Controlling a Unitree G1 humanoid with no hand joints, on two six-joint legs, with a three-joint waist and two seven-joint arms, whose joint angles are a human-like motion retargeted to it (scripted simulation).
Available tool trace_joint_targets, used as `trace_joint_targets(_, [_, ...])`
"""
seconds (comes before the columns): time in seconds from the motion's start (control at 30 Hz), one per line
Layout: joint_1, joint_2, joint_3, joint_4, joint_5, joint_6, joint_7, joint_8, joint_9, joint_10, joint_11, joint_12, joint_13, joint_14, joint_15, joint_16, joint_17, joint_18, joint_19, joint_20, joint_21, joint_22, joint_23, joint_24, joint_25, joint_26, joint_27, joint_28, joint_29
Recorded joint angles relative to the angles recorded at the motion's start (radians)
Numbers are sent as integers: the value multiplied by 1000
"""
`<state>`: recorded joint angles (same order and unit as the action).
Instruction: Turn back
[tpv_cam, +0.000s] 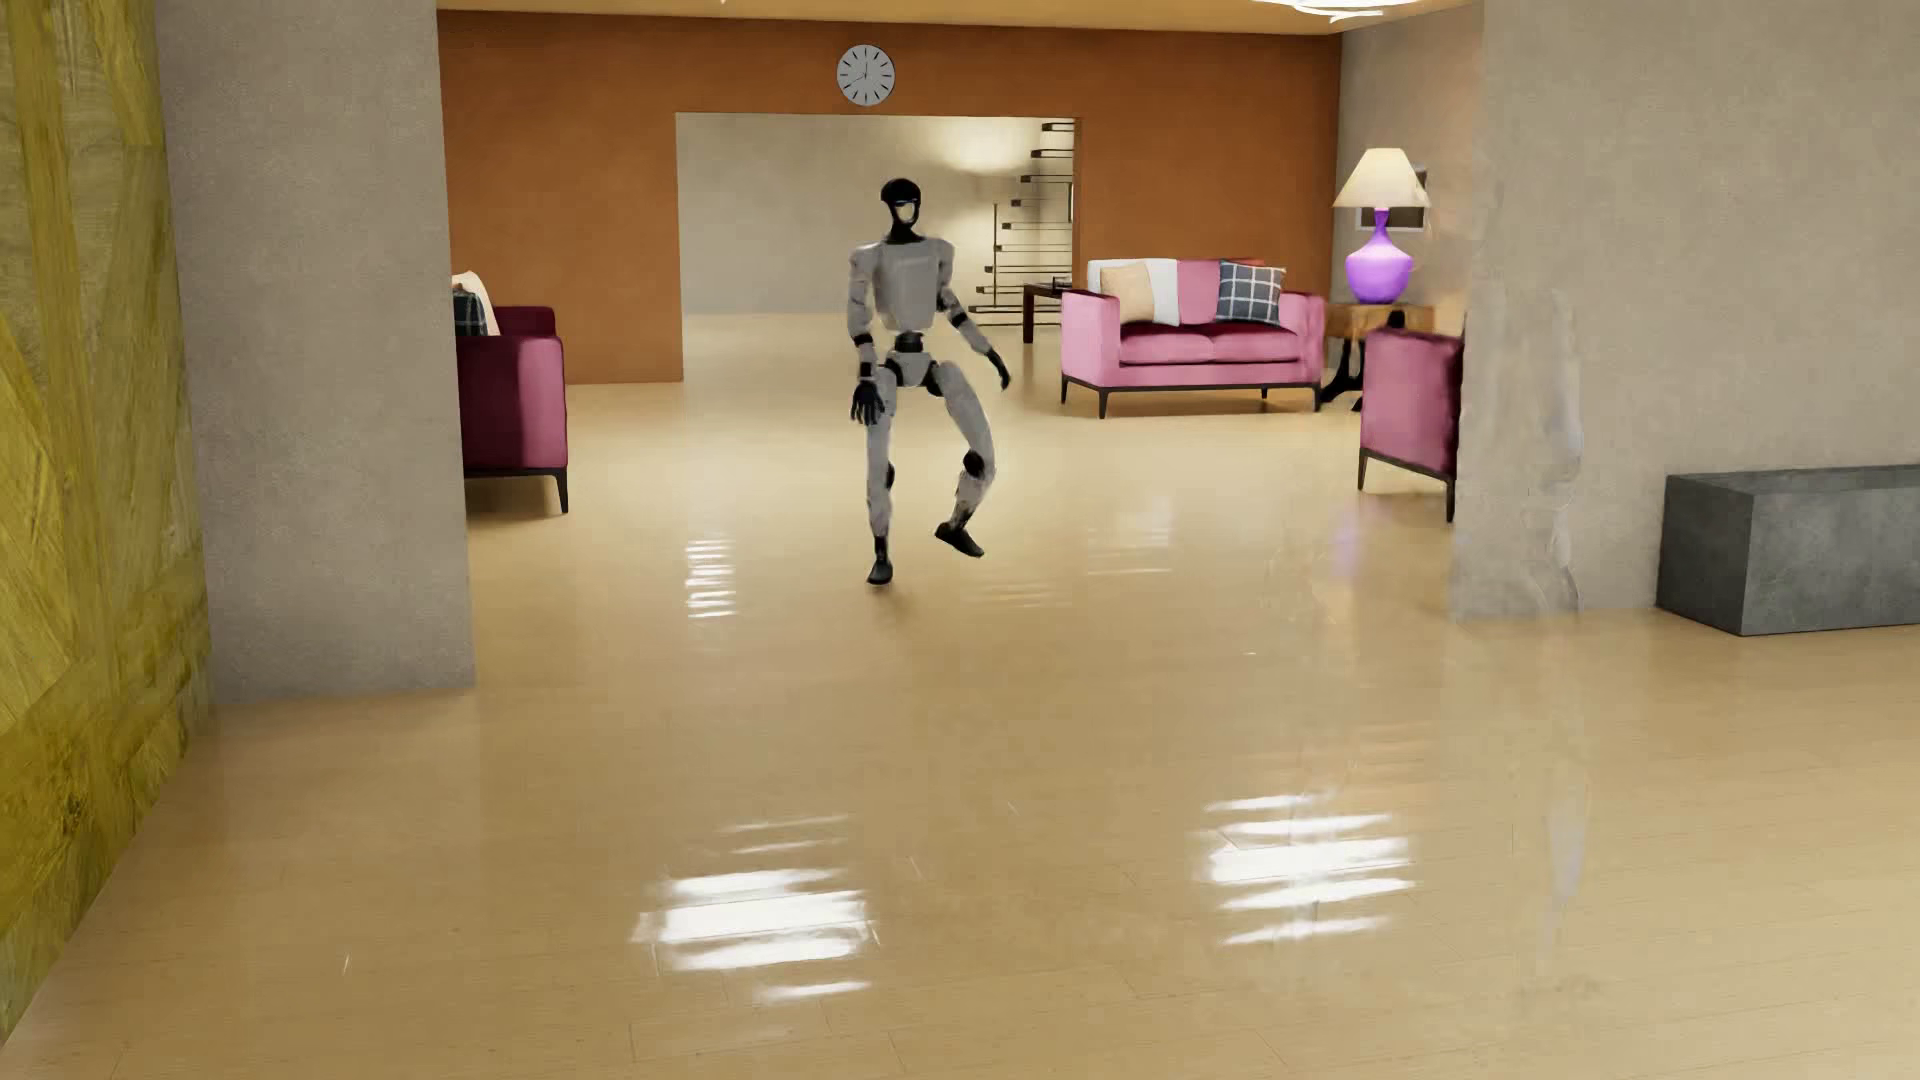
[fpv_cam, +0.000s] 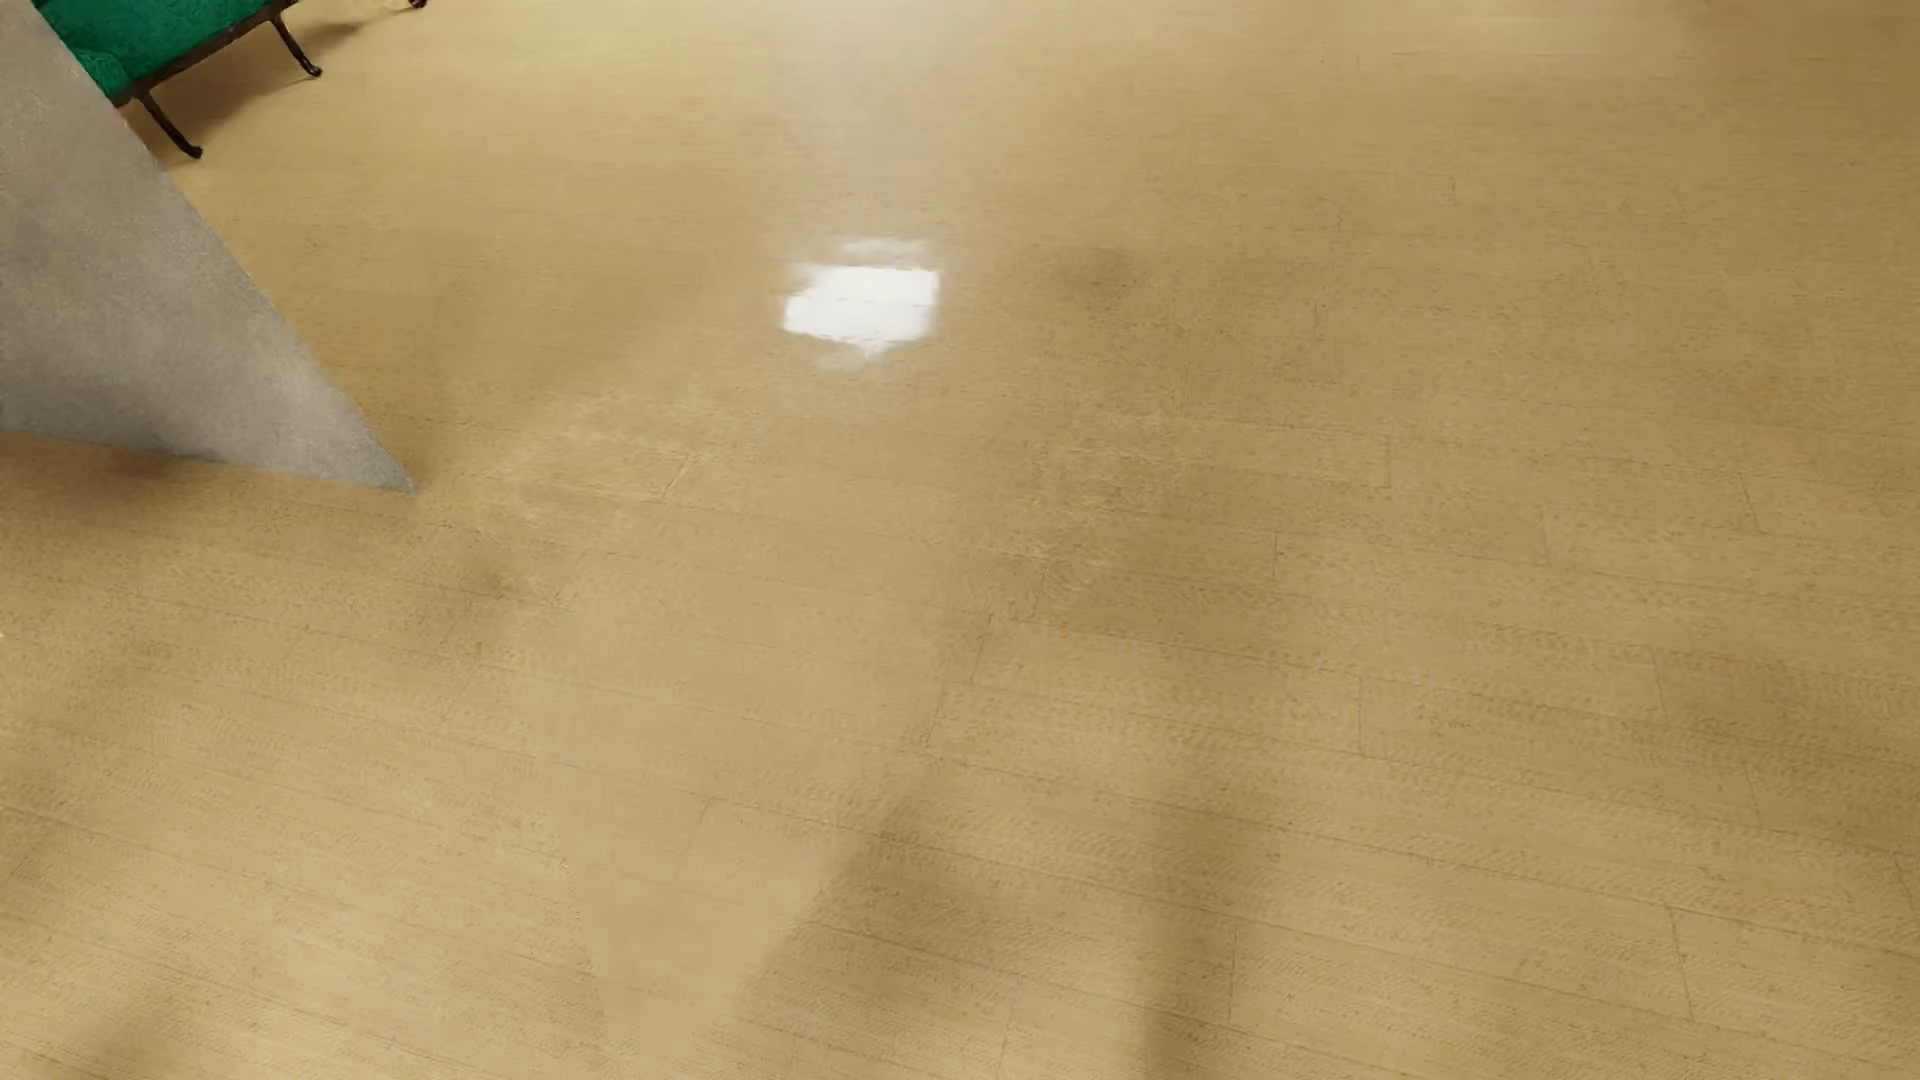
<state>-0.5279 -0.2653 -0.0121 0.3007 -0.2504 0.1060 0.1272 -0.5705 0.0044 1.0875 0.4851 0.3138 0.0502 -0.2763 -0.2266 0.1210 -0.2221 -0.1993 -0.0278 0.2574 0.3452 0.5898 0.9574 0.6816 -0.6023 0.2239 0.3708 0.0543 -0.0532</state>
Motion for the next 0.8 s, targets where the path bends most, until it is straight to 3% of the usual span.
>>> trace_joint_targets(0.07, [27,7,30,30,26,15,-20,23,0,-226,5,17,-86,-31,-14,-7,-34,2,15,9,20,-24,-14,-23,-22,-20,-1,-19,19])
trace_joint_targets(0.13, [110,19,41,16,43,20,-48,62,-5,-470,-27,33,-190,60,-6,-30,-48,-28,31,-8,41,-11,-18,-16,-39,-13,12,-37,18])
trace_joint_targets(0.2, [186,19,39,24,55,21,7,98,-10,-546,-30,22,-266,-33,-2,-33,-55,19,51,-48,44,45,-50,19,-41,6,1,-84,4])
trace_joint_targets(0.3, [259,23,39,-16,24,9,86,148,-13,-622,-49,-32,-260,-21,24,-47,-42,82,92,-114,-30,134,-181,71,3,24,-39,-164,-76])
trace_joint_targets(0.37, [288,12,39,-53,-15,-12,131,186,-11,-643,-43,-53,-203,-23,32,-61,-17,93,119,-105,-55,130,-270,72,36,21,-91,-149,-106])
trace_joint_targets(0.43, [318,-4,38,-105,-65,-37,169,226,-8,-675,-26,-60,-145,-25,39,-76,-18,109,144,-92,-24,103,-303,67,19,-10,-122,-99,-61])
trace_joint_targets(0.5, [345,-38,36,-163,-121,-64,197,270,-2,-712,19,-66,-102,-27,47,-91,-22,131,166,-80,0,83,-265,47,-20,-25,-103,-53,15])
trace_joint_targets(0.53, [351,-65,35,-186,-146,-78,209,293,2,-719,53,-68,-90,-32,55,-90,-19,140,171,-82,-3,77,-218,43,-27,-33,-69,-45,38])
trace_joint_targets(0.6, [346,-111,31,-215,-179,-104,218,322,10,-714,113,-79,-66,-41,79,-74,2,152,142,-96,-44,69,-95,46,-1,-30,18,-41,33])
trace_joint_targets(0.63, [339,-122,28,-223,-180,-115,212,338,12,-712,129,-84,-52,-42,64,-60,15,155,103,-101,-68,69,-33,45,20,-33,56,-41,23])
trace_joint_targets(0.67, [331,-135,24,-228,-148,-124,199,403,13,-710,135,-92,-27,-42,24,-45,21,156,123,-106,-69,73,12,43,23,-31,81,-45,31])
trace_joint_targets(0.7, [322,-135,21,-230,-91,-131,185,486,13,-709,120,-99,14,-41,-16,-27,20,156,167,-102,-59,83,28,40,23,-35,84,-47,57])
trace_joint_targets(0.73, [316,-117,22,-229,-42,-138,173,533,10,-712,80,-108,56,-38,-24,-17,29,154,149,-92,-44,93,26,38,21,-35,73,-44,80])
trace_joint_targets(0.8, [310,-67,26,-223,-39,-152,154,484,2,-731,-12,-115,149,-26,-11,-11,57,148,169,-47,-72,98,-5,14,58,-26,47,-23,95])
